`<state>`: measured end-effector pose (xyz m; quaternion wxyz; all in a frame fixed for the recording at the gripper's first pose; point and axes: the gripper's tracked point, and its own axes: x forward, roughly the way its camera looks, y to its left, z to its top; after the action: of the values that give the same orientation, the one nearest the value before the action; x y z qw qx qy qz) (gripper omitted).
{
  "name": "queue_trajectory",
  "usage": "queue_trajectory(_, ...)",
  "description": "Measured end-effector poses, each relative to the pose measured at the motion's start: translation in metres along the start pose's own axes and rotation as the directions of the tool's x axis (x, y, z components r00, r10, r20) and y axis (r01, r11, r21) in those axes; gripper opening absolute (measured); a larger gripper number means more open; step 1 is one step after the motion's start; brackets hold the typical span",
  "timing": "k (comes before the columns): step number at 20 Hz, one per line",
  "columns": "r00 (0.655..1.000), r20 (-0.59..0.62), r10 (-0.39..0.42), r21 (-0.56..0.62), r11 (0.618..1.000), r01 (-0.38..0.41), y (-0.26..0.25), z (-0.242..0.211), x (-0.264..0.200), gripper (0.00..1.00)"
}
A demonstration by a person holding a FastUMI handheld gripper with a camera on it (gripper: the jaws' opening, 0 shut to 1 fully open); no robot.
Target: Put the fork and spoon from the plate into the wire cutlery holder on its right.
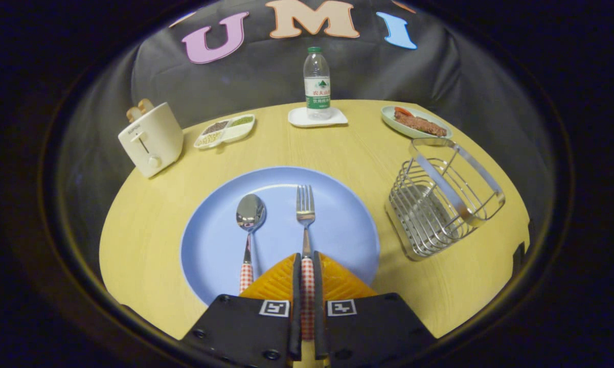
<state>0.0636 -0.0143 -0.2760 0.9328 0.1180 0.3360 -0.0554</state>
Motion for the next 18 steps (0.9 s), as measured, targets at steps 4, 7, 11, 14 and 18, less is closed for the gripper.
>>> queue_trajectory(4, 1.000, -0.010, -0.026, -0.042, 0.999, 0.025, 0.000, 0.003, -0.006, 0.06)
queue_trajectory(7, 0.999, -0.005, -0.048, -0.064, 0.997, 0.048, -0.002, 0.014, -0.017, 0.06)
queue_trajectory(11, 0.994, -0.034, -0.106, -0.102, 0.990, 0.102, -0.007, 0.027, -0.040, 0.06)
queue_trajectory(14, 0.986, -0.061, -0.155, -0.076, 0.986, 0.150, -0.010, 0.041, -0.061, 0.06)
queue_trajectory(18, 0.971, -0.110, -0.212, -0.059, 0.977, 0.206, -0.015, 0.061, -0.092, 0.06)
